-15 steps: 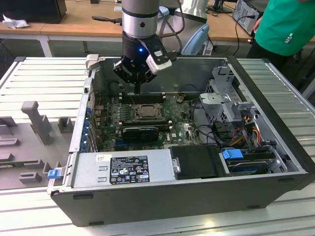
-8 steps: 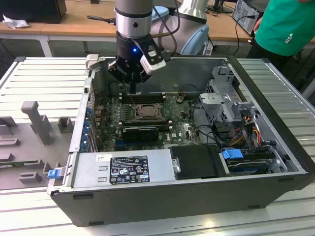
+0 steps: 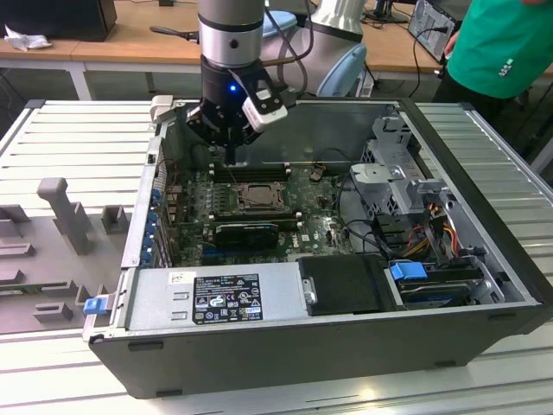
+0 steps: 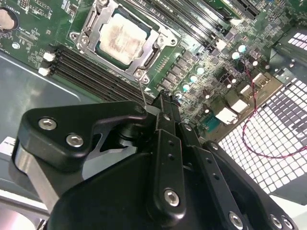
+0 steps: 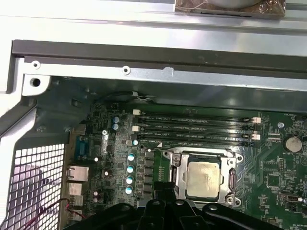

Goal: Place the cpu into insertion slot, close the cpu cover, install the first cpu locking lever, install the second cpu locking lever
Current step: 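Install the first cpu locking lever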

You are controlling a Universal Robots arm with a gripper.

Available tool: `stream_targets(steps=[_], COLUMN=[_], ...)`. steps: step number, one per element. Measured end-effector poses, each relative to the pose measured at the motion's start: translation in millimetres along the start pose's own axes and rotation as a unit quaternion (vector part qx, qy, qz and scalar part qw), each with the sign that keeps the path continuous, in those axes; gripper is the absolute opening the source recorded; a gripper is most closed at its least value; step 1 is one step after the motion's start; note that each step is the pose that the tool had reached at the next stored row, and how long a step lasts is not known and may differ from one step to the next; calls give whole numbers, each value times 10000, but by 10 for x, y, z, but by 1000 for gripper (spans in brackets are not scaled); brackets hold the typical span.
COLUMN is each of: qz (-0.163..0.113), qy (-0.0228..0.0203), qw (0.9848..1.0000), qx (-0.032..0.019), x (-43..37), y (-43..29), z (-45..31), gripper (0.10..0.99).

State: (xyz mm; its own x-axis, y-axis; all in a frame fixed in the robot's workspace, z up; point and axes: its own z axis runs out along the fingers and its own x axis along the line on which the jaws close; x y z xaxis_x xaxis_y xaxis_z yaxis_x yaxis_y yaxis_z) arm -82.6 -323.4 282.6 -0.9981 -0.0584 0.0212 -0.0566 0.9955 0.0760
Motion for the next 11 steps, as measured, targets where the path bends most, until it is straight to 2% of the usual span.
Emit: stream_targets(steps=[3, 5, 8, 9, 11], qz=[-1, -8, -13, -14, -14], qy=[-2, -45, -109, -114, -114], qw=[10000, 10000, 9999, 9999, 9999], qx=[-26, -31, -31, -34, -41], x=[42, 155, 259, 274, 275], y=[2, 8, 13, 15, 42], z=[1, 14, 31, 42, 115], gripper=[106, 106, 106, 106, 106])
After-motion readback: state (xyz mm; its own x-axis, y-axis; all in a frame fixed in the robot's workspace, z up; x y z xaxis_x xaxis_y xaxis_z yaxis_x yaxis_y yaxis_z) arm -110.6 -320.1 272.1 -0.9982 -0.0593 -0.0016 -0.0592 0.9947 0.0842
